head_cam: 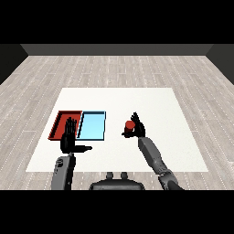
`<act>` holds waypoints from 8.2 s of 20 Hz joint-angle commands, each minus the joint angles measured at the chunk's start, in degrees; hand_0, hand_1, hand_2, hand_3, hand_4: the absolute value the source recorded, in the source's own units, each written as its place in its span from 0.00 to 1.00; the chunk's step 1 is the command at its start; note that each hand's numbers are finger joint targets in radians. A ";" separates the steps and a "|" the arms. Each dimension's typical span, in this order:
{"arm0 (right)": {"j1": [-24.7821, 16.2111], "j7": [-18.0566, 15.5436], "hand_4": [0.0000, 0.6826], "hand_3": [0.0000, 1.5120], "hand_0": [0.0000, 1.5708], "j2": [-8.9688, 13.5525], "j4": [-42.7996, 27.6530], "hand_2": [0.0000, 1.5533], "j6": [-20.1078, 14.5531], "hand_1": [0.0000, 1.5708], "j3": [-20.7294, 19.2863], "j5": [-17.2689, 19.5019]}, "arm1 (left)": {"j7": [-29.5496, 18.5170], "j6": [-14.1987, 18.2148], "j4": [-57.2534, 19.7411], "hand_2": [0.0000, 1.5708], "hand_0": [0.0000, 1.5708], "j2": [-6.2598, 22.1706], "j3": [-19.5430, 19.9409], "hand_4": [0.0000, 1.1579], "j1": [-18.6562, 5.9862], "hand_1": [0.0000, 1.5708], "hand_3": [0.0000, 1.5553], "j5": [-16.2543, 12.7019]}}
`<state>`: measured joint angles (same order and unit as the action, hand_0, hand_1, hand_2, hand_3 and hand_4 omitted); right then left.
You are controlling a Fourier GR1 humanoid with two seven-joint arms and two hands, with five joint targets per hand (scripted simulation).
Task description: Pick the red can and put it in the red box
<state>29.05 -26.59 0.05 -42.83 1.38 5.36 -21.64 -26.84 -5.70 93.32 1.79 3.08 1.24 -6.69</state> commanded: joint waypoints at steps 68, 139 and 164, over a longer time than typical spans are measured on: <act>-2.85 10.41 0.93 0.92 0.94 0.83 -35.26 0.92 -28.18 0.94 13.34 10.02 | 13.01 2.04 4.07 0.00 0.00 -1.05 -9.10 0.00 -5.49 0.00 0.00 3.17; -2.21 5.90 0.94 0.92 0.94 -0.02 -42.10 0.93 -34.26 0.94 28.26 4.84 | 7.05 37.19 -23.81 0.99 1.00 -1.77 -32.76 0.98 -23.37 1.00 0.95 -13.36; -4.47 14.95 0.00 0.00 0.00 -0.05 -42.02 0.00 -27.27 0.00 20.98 11.53 | 1.75 41.96 -21.33 1.00 1.00 -1.77 -33.54 0.98 -22.83 1.00 0.95 -11.56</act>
<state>23.54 -11.41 0.00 -86.31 -28.18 28.76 -9.78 -27.15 35.59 69.06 0.32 -30.31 -22.35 -20.86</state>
